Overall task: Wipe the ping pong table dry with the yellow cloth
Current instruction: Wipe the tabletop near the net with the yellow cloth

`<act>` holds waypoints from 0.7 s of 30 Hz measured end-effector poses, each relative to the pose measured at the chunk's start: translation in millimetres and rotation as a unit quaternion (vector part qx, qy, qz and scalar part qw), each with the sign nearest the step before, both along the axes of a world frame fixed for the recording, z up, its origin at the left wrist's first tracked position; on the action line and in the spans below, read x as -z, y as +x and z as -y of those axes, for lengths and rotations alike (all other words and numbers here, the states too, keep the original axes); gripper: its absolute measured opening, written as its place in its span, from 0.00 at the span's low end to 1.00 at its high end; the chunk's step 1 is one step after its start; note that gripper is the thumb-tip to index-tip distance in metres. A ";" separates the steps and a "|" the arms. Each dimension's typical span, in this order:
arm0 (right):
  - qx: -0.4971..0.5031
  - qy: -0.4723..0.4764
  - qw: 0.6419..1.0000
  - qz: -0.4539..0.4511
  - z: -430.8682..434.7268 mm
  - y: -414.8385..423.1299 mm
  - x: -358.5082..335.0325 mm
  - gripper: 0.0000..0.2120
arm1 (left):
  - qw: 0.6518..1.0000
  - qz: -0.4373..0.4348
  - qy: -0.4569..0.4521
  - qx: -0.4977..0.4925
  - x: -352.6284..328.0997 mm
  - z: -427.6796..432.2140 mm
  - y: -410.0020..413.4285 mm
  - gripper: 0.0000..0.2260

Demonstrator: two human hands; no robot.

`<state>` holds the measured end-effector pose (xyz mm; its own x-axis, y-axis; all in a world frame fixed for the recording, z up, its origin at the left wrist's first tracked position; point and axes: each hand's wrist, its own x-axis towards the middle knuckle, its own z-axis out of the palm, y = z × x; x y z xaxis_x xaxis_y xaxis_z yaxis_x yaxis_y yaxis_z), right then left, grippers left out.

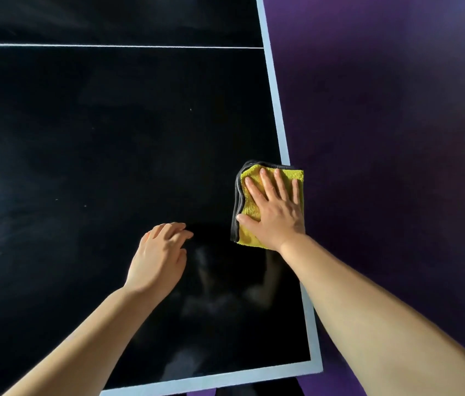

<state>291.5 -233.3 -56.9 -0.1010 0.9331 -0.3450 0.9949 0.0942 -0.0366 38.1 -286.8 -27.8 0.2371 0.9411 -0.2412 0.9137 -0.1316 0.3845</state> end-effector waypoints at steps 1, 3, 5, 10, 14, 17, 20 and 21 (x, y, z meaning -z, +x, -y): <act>-0.004 0.003 1.000 -0.003 -13.4 8.7 0.0 0.38 | 1.000 -0.001 0.005 -0.014 -0.3 -0.1 8.9 0.17; -0.008 0.005 1.000 -0.010 -42.8 19.6 0.2 0.38 | 0.999 -0.005 0.015 -0.042 -0.8 0.1 22.5 0.17; -0.012 0.007 1.000 -0.010 -69.5 18.9 1.1 0.38 | 0.997 -0.010 0.024 -0.073 -0.5 3.6 29.3 0.17; -0.036 0.028 0.999 0.001 -93.4 -13.9 5.6 0.39 | 0.987 -0.028 0.040 -0.152 -1.2 33.1 24.4 0.16; -0.119 0.020 0.993 -0.010 -72.7 -57.0 3.7 0.39 | 0.980 -0.045 0.038 -0.191 0.0 59.2 11.1 0.17; -0.184 -0.001 0.982 -0.032 -41.4 -85.4 -0.8 0.40 | 0.975 -0.053 0.043 -0.210 -1.9 75.7 4.1 0.18; -0.243 -0.016 0.969 -0.029 -9.2 -100.8 -4.3 0.40 | 0.974 -0.053 0.056 -0.215 -6.0 89.0 -3.5 0.19; -0.265 -0.020 0.964 -0.025 1.6 -104.3 -5.2 0.40 | 0.973 -0.054 0.063 -0.217 -7.9 93.0 -6.1 0.19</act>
<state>187.2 -234.9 -51.7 -0.5781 0.7312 -0.3622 0.8038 0.5867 -0.0984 32.1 -379.8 -19.9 -0.2091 0.9705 -0.1196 0.9277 0.2356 0.2897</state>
